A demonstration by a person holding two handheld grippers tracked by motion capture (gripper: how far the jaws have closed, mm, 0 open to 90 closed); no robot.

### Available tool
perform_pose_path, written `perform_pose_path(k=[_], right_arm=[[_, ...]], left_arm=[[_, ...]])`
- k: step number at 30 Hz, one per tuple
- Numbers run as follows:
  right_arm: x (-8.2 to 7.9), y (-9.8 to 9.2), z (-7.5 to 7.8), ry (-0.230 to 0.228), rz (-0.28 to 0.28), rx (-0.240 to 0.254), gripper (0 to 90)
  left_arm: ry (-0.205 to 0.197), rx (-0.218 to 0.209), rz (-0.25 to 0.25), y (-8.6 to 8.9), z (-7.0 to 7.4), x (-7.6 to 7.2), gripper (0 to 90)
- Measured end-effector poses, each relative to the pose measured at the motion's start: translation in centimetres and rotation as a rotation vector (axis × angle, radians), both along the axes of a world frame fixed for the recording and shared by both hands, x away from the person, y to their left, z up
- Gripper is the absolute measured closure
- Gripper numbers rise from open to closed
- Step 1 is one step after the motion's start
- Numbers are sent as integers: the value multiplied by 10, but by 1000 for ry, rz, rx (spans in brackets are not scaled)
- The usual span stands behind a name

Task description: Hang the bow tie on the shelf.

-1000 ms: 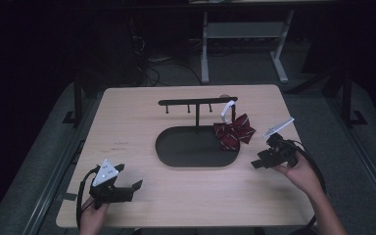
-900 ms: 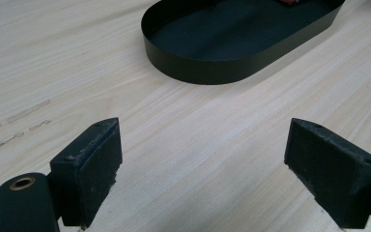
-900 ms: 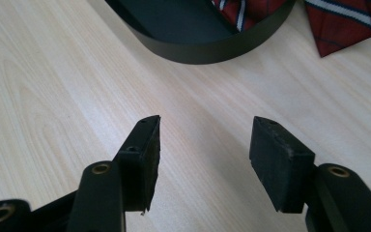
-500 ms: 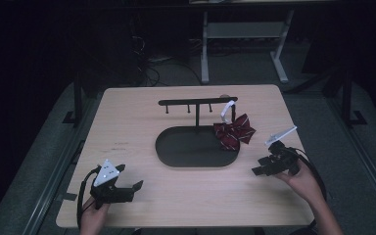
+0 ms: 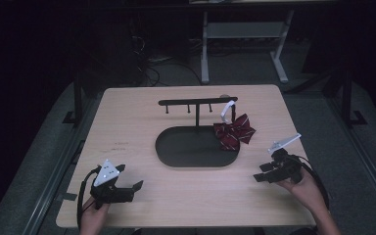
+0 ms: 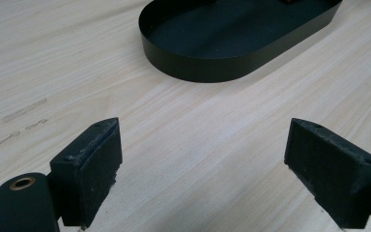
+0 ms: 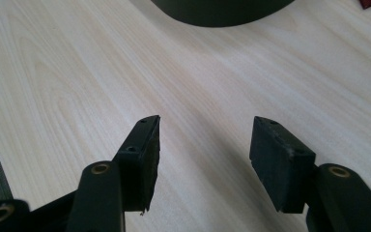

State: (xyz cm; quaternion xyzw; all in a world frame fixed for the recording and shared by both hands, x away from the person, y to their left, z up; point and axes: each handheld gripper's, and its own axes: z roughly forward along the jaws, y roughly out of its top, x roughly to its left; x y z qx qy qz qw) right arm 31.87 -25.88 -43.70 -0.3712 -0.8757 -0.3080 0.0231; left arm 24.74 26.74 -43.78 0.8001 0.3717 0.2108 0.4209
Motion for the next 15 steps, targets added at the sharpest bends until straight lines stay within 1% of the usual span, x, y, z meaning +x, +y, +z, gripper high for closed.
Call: perform_pose_path(k=[1,12,15], right_arm=[[0,-1,-1,-12,4,0,439],[-13,-6,-8,-6,-17,16,439],[-16,-7,-9,-6,-21,28,438]], left_arm=[[0,0,0,0,0,0,130],[2,4,-2,-1,0,0,130],[4,4,-3,-1,0,0,130]])
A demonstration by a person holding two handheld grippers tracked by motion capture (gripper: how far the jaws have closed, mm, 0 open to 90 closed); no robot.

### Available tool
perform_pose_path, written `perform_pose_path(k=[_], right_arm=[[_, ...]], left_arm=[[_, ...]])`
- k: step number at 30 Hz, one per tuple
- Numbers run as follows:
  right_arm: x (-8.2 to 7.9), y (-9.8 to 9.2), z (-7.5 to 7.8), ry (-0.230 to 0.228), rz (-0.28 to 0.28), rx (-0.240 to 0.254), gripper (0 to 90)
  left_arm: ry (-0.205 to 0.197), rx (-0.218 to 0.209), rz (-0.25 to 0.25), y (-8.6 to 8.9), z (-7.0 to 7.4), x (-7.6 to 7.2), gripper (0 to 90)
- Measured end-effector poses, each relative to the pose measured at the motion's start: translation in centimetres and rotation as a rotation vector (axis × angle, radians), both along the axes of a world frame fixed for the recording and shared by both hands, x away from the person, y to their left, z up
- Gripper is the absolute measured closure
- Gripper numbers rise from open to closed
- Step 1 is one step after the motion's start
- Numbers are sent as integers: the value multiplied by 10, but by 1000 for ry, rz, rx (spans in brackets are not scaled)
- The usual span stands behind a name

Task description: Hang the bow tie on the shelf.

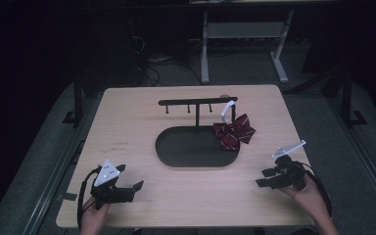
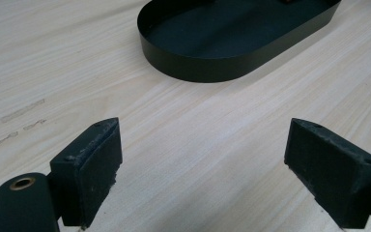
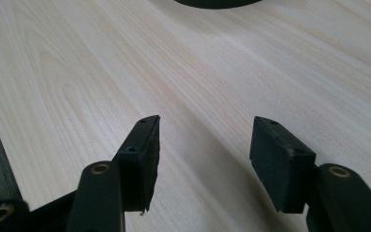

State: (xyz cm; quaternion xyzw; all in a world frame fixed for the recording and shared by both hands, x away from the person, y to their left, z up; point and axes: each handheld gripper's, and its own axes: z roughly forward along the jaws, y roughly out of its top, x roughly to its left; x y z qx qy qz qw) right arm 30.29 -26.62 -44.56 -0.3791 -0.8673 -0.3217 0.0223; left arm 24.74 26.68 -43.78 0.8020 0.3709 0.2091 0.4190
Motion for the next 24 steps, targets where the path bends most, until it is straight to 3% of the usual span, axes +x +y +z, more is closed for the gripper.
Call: perform_pose_path(k=[24], right_arm=[[-22,2,-2,-21,-23,14,369]], left_arm=[[-4,-1,-10,0,1,1,130]])
